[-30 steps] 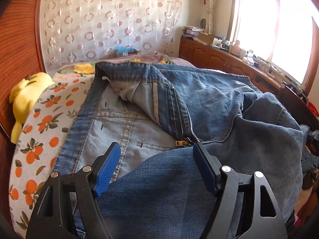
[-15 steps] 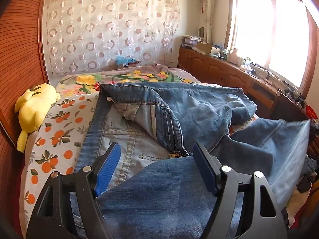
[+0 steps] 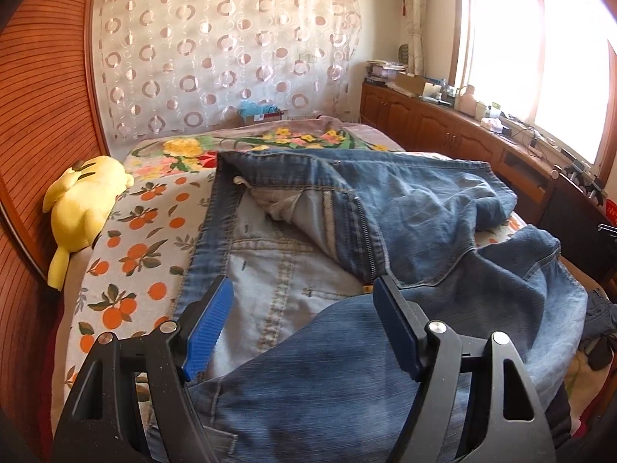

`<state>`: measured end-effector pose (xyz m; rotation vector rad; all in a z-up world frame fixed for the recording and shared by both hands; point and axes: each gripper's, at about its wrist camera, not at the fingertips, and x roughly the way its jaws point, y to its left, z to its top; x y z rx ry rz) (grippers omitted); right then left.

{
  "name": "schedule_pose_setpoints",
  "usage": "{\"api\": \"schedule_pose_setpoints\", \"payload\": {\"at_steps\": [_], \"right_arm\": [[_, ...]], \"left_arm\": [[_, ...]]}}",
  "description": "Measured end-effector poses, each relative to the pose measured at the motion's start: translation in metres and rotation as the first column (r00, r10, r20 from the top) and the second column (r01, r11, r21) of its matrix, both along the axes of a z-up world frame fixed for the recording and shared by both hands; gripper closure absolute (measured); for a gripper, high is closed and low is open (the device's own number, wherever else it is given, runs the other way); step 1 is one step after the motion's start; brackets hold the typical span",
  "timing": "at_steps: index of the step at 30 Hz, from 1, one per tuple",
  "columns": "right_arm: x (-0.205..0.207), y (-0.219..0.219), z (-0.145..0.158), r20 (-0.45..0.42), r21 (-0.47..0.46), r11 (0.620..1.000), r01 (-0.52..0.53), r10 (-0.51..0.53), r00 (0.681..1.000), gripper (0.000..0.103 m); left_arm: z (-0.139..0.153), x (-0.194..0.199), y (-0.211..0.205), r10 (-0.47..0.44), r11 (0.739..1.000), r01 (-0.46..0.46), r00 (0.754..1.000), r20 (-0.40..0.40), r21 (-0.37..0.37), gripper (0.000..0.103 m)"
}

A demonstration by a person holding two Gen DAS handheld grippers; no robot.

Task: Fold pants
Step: 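Grasp the waistband with the left gripper while the right gripper grasps the leg hem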

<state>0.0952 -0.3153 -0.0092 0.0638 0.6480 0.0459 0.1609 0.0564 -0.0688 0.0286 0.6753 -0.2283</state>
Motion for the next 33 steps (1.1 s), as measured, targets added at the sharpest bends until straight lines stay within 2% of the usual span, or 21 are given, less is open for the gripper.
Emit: {"api": "schedule_pose_setpoints", "payload": {"at_steps": [7,10,16,19,21,23,27,29,30,31,33], "right_arm": [[0.050,0.005,-0.033,-0.038,0.063,0.998,-0.022,0.024,0.999,0.063],[0.069,0.010,-0.045,-0.071,0.062,0.998,-0.018,0.023,0.997,0.063],[0.082,0.001,-0.055,-0.114,0.093,0.996,-0.006,0.016,0.993,0.061],[0.085,0.002,-0.060,-0.132,0.090,0.996,-0.011,0.023,0.991,0.061],[0.088,0.009,-0.058,-0.139,0.092,0.996,-0.018,0.031,0.990,0.061],[0.088,0.010,-0.060,-0.138,0.095,0.995,-0.026,0.039,0.990,0.061],[0.088,0.014,-0.060,-0.135,0.078,0.997,-0.027,0.037,0.990,0.061],[0.087,0.014,-0.059,-0.129,0.072,0.997,-0.030,0.039,0.991,0.063],[0.086,0.015,-0.058,-0.121,0.058,0.998,-0.024,0.031,0.992,0.081],[0.084,0.015,-0.055,-0.103,0.036,0.999,-0.011,0.015,0.995,0.087],[0.079,0.011,-0.045,-0.052,0.055,0.998,-0.014,0.017,0.999,0.089]], "left_arm": [[-0.004,0.009,0.011,0.014,0.999,-0.013,1.000,-0.019,0.046,0.027],[-0.008,0.014,0.019,0.023,0.996,-0.020,0.999,-0.040,0.082,0.027],[-0.029,0.000,0.054,0.073,0.991,-0.060,0.991,-0.108,0.117,0.027],[-0.041,-0.011,0.072,0.089,0.991,-0.073,0.985,-0.146,0.109,0.027],[-0.048,-0.021,0.082,0.083,0.995,-0.072,0.980,-0.181,0.071,0.027],[-0.052,-0.031,0.086,0.086,0.995,-0.075,0.979,-0.187,0.062,0.028],[-0.053,-0.047,0.086,0.075,0.997,-0.068,0.980,-0.186,0.042,0.039],[-0.052,-0.054,0.085,0.062,0.998,-0.059,0.981,-0.186,0.023,0.057],[-0.051,-0.057,0.085,0.058,0.998,-0.055,0.981,-0.186,0.020,0.068],[-0.051,-0.060,0.083,0.057,0.998,-0.054,0.981,-0.184,0.024,0.073],[-0.052,-0.067,0.081,0.051,0.998,-0.046,0.978,-0.201,0.030,0.083]]}}
